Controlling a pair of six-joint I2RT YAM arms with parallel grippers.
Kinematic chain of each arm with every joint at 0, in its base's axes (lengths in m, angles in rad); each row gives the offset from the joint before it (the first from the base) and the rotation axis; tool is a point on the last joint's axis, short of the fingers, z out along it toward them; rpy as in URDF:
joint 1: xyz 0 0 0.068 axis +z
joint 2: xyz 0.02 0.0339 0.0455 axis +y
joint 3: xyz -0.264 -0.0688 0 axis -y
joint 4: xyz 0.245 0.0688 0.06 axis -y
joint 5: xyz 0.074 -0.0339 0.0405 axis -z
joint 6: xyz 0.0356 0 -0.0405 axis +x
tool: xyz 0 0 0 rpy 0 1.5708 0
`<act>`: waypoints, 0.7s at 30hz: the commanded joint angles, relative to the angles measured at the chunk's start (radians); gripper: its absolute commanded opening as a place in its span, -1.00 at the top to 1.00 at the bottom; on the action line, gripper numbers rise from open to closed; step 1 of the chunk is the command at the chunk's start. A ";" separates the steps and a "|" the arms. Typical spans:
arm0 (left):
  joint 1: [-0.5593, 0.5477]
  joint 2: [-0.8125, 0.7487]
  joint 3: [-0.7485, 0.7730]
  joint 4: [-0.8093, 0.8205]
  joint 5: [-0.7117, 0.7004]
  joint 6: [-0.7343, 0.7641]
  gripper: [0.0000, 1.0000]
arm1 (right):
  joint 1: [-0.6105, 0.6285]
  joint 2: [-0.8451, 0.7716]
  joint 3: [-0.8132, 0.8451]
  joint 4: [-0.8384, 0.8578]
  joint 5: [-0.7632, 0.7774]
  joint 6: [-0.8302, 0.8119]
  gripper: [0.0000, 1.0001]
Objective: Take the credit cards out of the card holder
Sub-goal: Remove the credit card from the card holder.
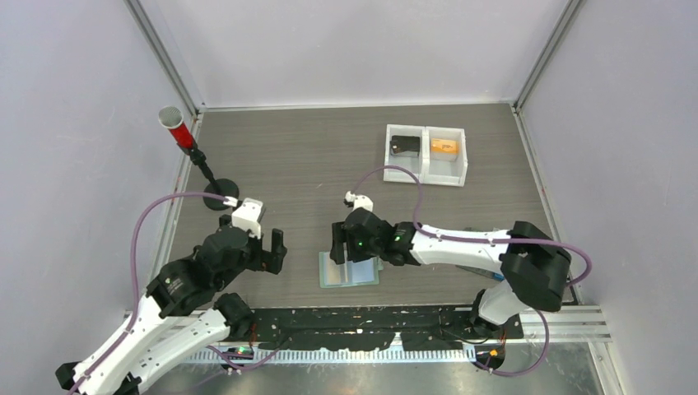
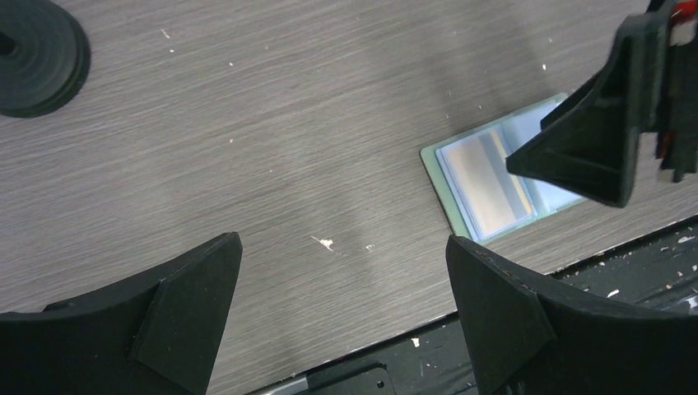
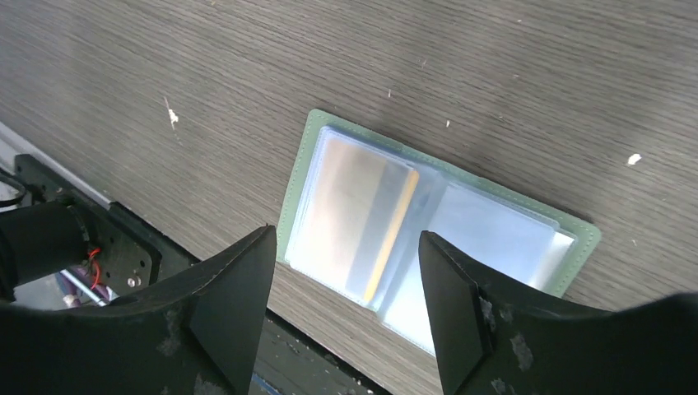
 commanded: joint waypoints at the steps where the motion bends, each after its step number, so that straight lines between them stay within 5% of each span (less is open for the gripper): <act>1: 0.004 -0.071 -0.014 0.016 -0.054 -0.009 -0.99 | 0.039 0.066 0.091 -0.064 0.137 0.066 -0.43; 21: 0.003 -0.141 -0.035 0.036 -0.050 -0.006 -0.99 | 0.141 0.289 0.301 -0.256 0.205 0.107 -0.41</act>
